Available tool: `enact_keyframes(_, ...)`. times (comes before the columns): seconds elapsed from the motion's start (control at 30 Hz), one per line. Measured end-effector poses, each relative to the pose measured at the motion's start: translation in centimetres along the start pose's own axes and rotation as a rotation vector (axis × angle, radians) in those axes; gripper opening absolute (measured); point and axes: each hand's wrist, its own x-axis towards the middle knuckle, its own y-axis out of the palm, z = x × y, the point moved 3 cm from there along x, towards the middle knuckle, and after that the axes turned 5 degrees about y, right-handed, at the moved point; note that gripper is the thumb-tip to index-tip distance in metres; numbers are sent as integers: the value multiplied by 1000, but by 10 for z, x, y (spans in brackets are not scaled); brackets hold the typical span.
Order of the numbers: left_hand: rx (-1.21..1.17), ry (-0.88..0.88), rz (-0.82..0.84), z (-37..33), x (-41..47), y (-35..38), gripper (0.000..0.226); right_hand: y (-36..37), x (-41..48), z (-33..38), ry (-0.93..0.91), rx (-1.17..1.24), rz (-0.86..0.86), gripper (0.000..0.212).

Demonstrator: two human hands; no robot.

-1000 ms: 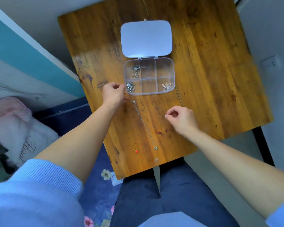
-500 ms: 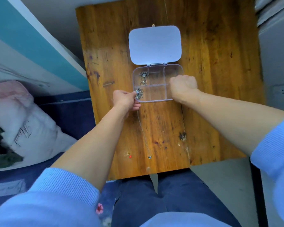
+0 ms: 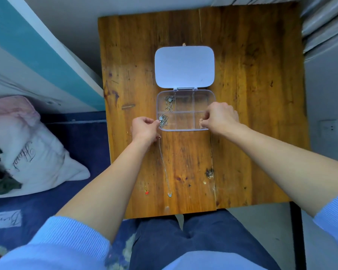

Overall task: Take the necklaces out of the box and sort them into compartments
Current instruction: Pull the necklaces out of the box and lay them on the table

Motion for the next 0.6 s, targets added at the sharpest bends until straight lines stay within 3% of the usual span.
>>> enact_keyframes(0.17,268,395,-131,-25,-25,1,16,-9,-17,-59,323,928,208,7)
enact_keyframes(0.33,462,641,110,-60,-50,45,20,4,-33,-102,544,1309,324,18)
enact_keyframes(0.47,703,838,321,-77,-60,89,29,14,-42,-120,621,1552,366,23)
enact_keyframes(0.6,917,870,562,-79,-56,134,38,19,-46,-131,663,1732,421,21)
